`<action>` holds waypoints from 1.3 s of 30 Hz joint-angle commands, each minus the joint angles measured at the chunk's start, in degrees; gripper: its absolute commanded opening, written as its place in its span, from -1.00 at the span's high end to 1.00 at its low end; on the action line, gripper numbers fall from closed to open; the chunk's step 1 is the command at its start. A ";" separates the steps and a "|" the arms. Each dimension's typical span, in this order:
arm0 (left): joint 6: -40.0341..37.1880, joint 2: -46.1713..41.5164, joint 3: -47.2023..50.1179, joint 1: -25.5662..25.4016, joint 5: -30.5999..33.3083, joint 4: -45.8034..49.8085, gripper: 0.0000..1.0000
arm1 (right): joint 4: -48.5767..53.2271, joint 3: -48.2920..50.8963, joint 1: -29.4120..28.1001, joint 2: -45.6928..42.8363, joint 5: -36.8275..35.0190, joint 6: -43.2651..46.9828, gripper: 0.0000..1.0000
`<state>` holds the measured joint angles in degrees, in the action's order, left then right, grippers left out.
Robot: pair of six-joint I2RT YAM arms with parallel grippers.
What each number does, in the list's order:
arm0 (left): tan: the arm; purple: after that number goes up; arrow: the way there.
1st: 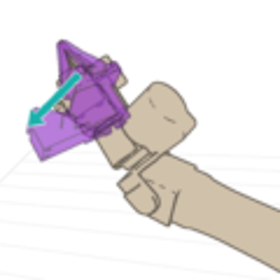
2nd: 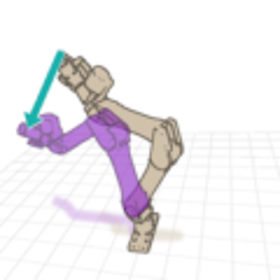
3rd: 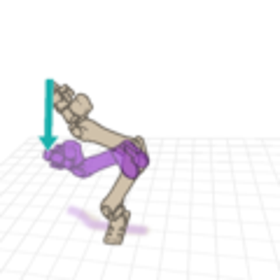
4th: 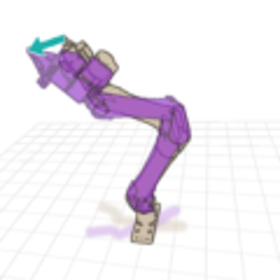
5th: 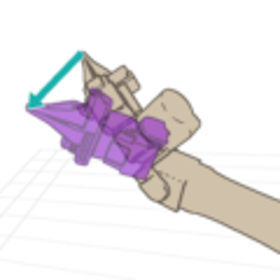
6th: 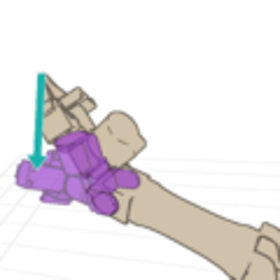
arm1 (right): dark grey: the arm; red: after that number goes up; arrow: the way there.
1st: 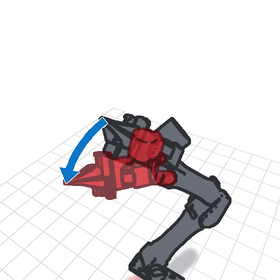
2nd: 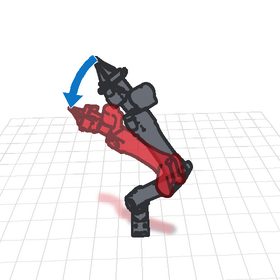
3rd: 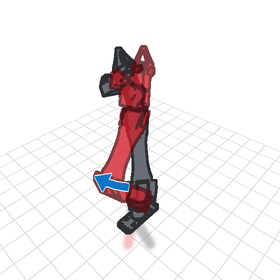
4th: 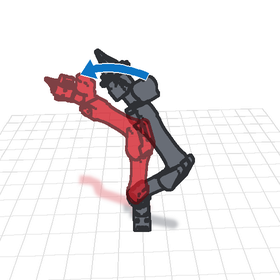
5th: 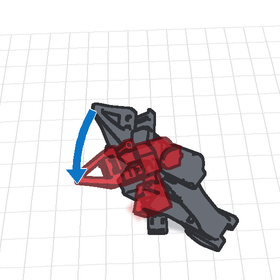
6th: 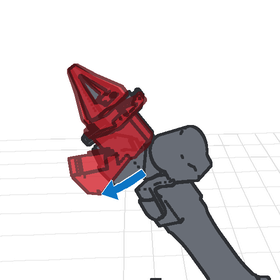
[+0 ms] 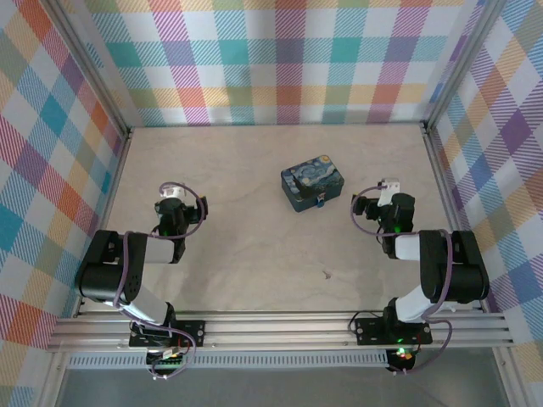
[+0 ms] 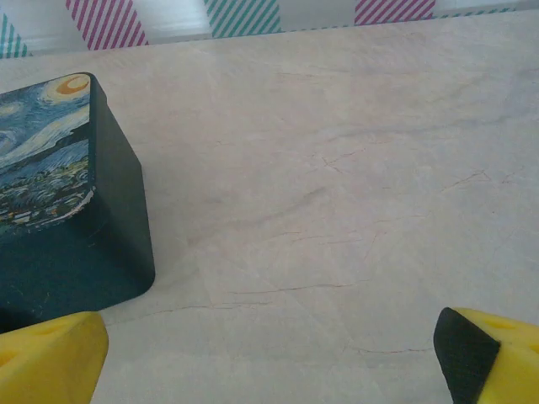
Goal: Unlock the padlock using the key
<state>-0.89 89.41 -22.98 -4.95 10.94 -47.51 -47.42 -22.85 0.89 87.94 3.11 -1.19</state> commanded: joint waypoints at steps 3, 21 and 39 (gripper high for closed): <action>0.56 0.15 -0.43 0.53 -0.56 0.12 -1.00 | 0.05 -0.93 -0.36 0.21 0.78 0.64 -0.99; 0.59 0.15 -0.48 0.53 -0.57 0.13 -1.00 | 0.05 -0.88 -0.37 0.14 0.84 0.65 -0.99; 6.45 -17.53 -4.93 0.20 1.62 20.52 -1.00 | 29.34 -9.12 -0.41 -16.40 -4.72 -7.81 -0.99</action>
<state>1.23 74.89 -25.15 -4.95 11.62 -34.00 -28.71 -28.93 0.84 74.17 0.38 -3.97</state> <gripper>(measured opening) 0.997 0.996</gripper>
